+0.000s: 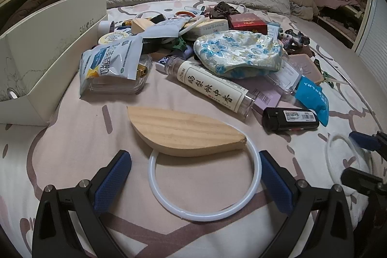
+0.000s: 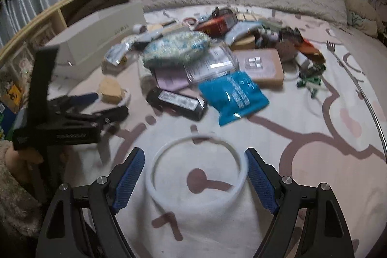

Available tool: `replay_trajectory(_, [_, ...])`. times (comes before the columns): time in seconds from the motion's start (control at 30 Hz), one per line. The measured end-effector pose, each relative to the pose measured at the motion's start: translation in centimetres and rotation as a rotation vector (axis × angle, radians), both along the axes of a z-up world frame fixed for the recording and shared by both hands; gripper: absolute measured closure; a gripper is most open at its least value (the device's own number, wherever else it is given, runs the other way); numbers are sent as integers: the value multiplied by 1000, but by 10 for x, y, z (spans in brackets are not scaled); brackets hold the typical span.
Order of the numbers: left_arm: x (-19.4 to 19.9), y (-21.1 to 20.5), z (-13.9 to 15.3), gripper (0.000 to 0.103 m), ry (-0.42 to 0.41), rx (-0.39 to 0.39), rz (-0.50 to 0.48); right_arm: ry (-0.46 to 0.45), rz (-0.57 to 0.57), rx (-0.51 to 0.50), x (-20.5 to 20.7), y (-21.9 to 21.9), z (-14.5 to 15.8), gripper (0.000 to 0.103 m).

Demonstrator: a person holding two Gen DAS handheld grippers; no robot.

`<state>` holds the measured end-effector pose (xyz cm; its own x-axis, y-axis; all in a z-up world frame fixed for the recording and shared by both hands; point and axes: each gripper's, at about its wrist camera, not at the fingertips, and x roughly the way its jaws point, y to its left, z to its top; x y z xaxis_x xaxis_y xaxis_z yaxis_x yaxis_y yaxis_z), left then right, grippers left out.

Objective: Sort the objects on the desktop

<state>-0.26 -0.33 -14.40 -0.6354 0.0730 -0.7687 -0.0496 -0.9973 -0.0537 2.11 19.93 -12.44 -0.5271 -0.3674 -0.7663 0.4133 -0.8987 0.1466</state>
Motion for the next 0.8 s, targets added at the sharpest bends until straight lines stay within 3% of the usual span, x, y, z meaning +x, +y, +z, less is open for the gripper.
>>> replay_trajectory(0.3, [1,3,0,0,-5,-27,-11,-7,-1,72,3,-9,-6,18])
replay_trajectory(0.43, [0,2,0,0,-8,-34,-6,10,12,160,7,-20,-11,7])
replay_trajectory(0.5, [0,3,-1,0,-9,-39,-5,16,15,184,7,-23,-12,7])
replay_trajectory(0.8, [-4,2,0,0,-12,-1,14,32,-21,149,3,-19,-11,10])
